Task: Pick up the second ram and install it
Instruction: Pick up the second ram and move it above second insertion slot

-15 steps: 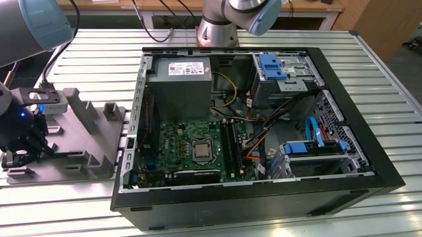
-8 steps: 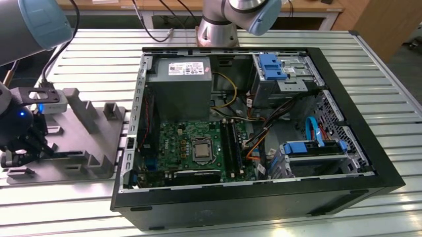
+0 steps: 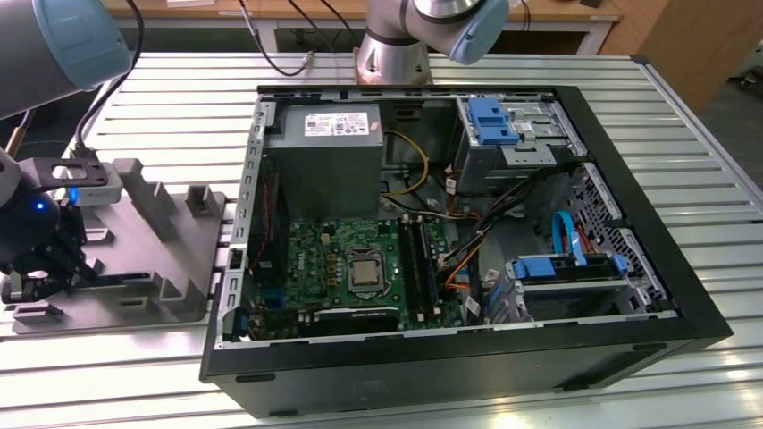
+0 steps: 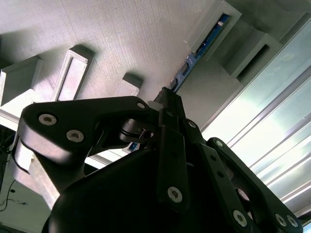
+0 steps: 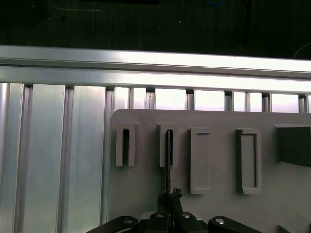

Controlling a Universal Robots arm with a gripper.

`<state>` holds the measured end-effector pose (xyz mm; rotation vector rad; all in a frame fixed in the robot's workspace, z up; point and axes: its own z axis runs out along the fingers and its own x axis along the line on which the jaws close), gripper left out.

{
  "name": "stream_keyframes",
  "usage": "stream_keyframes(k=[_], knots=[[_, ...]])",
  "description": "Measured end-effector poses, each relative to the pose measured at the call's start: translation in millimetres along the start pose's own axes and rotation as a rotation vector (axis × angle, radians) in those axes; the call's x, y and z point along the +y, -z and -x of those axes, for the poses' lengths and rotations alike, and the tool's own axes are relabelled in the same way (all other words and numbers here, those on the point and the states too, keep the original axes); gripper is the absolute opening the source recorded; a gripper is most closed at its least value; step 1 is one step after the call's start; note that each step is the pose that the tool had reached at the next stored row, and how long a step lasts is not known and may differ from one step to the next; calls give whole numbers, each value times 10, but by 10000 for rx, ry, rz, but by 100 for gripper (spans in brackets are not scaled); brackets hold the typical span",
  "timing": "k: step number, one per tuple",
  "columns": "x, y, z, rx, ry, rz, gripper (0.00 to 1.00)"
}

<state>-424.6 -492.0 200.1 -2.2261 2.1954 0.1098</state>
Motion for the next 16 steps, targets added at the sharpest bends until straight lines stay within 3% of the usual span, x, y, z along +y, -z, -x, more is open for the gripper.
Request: stream_keyframes(k=[8,16], knots=[[1,38,3,-2,-22,-4,12],[1,40,2,-14,-368,-21,12]])
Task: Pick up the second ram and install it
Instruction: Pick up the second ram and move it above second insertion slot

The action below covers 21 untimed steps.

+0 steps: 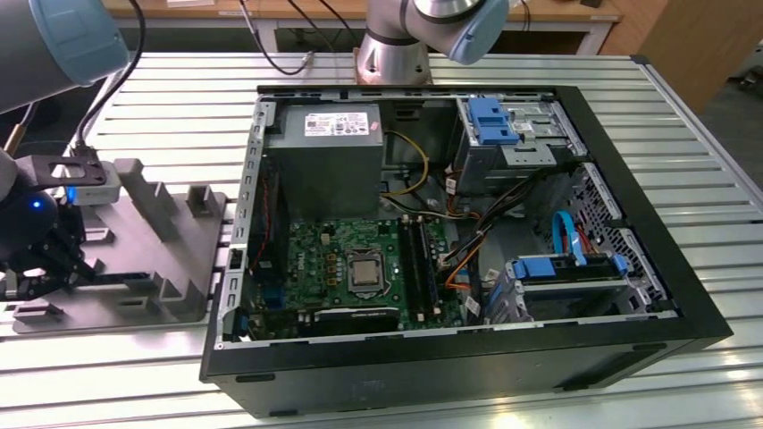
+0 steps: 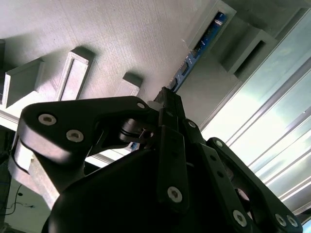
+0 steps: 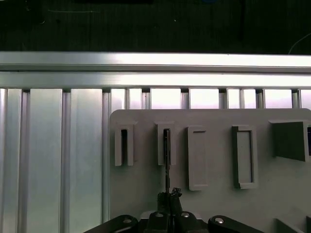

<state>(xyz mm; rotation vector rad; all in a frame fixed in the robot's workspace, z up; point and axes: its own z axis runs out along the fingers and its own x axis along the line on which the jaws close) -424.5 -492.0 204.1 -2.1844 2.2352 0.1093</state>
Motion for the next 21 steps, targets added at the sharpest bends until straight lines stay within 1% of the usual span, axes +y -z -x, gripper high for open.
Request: stream_keyframes(k=[2,7,8,18,21], knots=[[0,3,0,0,0,0,12],[2,53,3,0,-1,1,12],[5,138,8,0,-1,0,12],[14,382,23,-4,-1,-1,12],[18,467,28,-4,-1,0,12]])
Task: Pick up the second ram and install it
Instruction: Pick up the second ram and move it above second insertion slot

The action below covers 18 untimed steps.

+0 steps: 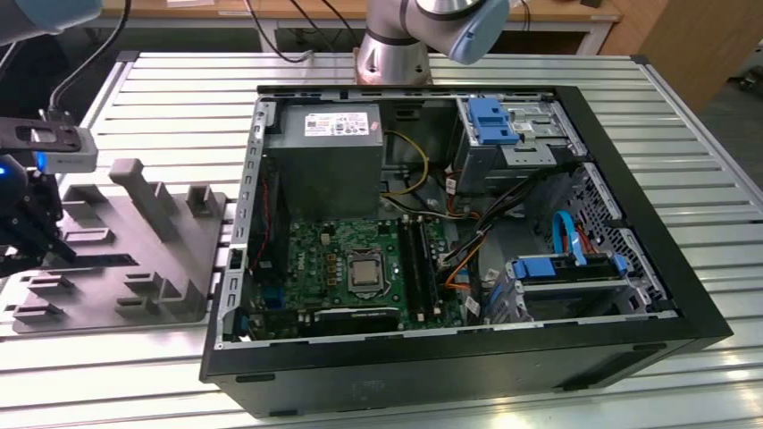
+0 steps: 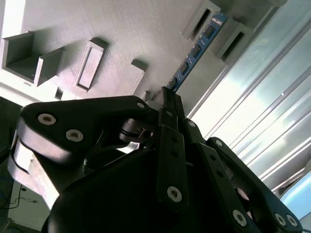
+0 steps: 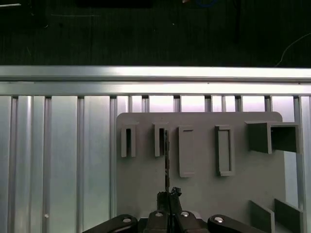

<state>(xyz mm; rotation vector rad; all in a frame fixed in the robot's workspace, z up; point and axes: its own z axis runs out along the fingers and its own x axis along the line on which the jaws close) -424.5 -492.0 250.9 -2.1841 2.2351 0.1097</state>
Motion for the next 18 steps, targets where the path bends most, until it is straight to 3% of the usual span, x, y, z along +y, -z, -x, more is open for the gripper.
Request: stream_keyframes(k=[18], knots=[[22,568,36,0,1,0,12]])
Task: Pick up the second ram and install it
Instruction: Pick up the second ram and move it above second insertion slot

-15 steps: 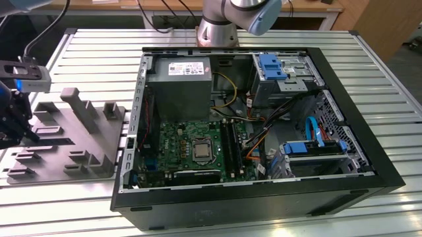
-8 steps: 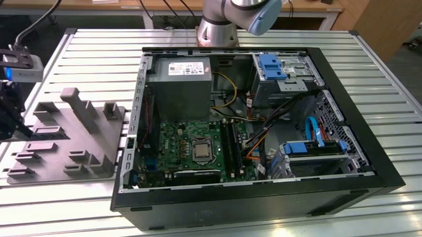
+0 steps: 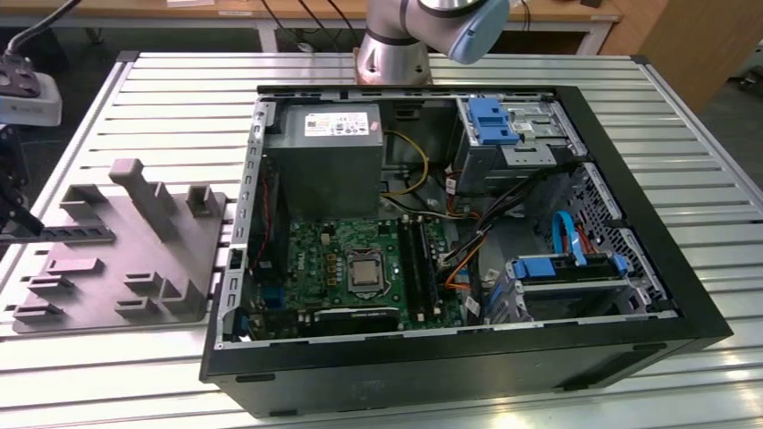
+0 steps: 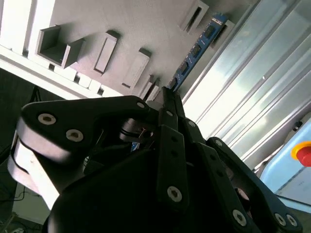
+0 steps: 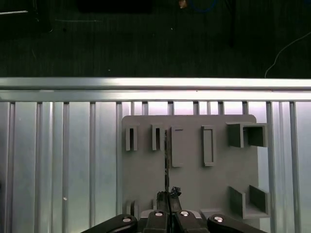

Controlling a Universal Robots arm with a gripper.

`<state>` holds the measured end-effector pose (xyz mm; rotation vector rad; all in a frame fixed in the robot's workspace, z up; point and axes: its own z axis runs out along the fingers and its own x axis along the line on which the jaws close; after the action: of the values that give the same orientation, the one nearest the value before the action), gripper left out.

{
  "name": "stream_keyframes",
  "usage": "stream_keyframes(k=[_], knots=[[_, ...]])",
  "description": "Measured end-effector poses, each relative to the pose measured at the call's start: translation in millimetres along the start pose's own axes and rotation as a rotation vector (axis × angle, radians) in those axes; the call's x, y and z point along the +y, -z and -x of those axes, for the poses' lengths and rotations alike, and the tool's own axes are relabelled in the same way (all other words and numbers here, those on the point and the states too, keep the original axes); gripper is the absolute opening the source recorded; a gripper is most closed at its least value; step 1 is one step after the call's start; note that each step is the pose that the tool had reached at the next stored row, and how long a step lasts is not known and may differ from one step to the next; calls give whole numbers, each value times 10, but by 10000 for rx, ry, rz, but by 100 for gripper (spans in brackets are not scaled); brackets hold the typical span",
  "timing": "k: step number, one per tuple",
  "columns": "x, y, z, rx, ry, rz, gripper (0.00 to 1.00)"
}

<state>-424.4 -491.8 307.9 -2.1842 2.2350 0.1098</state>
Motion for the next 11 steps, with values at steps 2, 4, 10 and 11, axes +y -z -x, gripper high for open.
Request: stream_keyframes(k=[2,4,10,11], knots=[[2,62,5,0,0,-1,12],[5,125,10,0,-1,0,12],[14,329,24,0,-1,0,12],[15,366,26,0,0,1,12]])
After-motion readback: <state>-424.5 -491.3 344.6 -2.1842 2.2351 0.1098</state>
